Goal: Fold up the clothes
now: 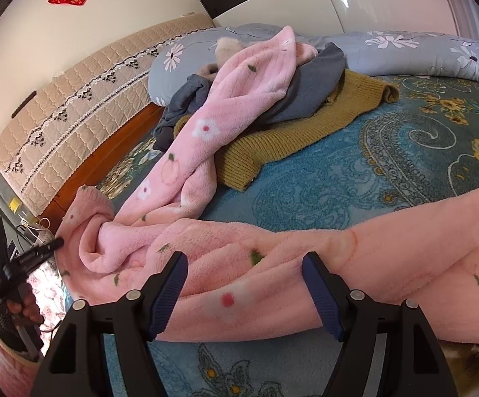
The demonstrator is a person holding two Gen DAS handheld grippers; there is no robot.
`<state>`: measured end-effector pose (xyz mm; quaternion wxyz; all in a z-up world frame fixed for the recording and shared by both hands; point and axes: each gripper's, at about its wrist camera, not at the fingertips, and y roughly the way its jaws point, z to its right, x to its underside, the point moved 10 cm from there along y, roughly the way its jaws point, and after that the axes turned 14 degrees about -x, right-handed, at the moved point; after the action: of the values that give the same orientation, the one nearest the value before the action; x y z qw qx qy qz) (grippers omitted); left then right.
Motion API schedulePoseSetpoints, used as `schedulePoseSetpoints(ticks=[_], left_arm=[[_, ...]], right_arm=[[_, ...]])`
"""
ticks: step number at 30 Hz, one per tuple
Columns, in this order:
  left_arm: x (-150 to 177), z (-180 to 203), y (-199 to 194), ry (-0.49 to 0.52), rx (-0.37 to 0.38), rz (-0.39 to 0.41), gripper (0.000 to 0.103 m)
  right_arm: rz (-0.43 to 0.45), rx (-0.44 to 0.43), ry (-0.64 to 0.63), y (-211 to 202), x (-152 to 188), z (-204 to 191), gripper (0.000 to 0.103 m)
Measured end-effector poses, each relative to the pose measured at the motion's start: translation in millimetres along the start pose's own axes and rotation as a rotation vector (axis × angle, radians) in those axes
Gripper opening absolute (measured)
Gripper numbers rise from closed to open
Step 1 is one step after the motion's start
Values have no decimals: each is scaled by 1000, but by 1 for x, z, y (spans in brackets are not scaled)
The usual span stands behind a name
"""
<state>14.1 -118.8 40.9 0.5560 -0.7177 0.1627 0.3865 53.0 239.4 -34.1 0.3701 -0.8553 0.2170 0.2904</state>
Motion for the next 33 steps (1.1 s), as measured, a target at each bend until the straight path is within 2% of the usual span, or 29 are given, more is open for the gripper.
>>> schedulePoseSetpoints(ticks=[3,5,7,9,10,11,12,14,16,18,19,21,22,24,26,29,30,33], left_arm=[[-17,26,13,116,-58,16,54],[-11,44,32,207,-84,-18,55],[-4,50,51,255,-110,-43,55],[-1,51,58,260,-131,-47,55],[-2,50,60,250,-137,-44,44],[-6,47,60,229,-130,-45,33],[-10,44,60,208,-127,-54,9],[-23,32,54,144,-107,-57,7],[-45,15,32,26,-48,7,5],[-67,-12,-4,-155,71,113,5],[-72,-28,-20,-232,106,164,6],[-67,-72,-40,-369,100,226,6],[-55,-87,-37,-421,93,208,6],[-13,-109,-11,-506,82,83,6],[32,-116,22,-551,67,-63,6],[88,-116,59,-650,109,-248,6],[96,-115,65,-666,114,-286,6],[85,-114,63,-647,128,-281,6]], right_arm=[[-2,-11,4,0,0,0,75],[-2,-16,10,-1,0,0,75],[-1,-21,16,-1,0,0,75],[0,-28,24,-2,0,0,75],[0,-32,27,-2,0,1,75],[1,-35,32,-2,0,1,75],[1,-37,36,-1,0,1,75],[1,-42,41,-2,0,2,75],[1,-42,42,-1,0,1,75],[3,-44,41,-2,0,1,75],[3,-45,42,-1,-1,1,75],[5,-47,43,-1,-1,1,75],[6,-48,43,-1,-1,1,75],[7,-50,44,-1,-1,1,75],[7,-49,41,0,-1,2,75],[6,-44,29,0,0,0,75],[9,-42,26,0,0,0,75],[26,-30,26,-3,-4,-1,75]])
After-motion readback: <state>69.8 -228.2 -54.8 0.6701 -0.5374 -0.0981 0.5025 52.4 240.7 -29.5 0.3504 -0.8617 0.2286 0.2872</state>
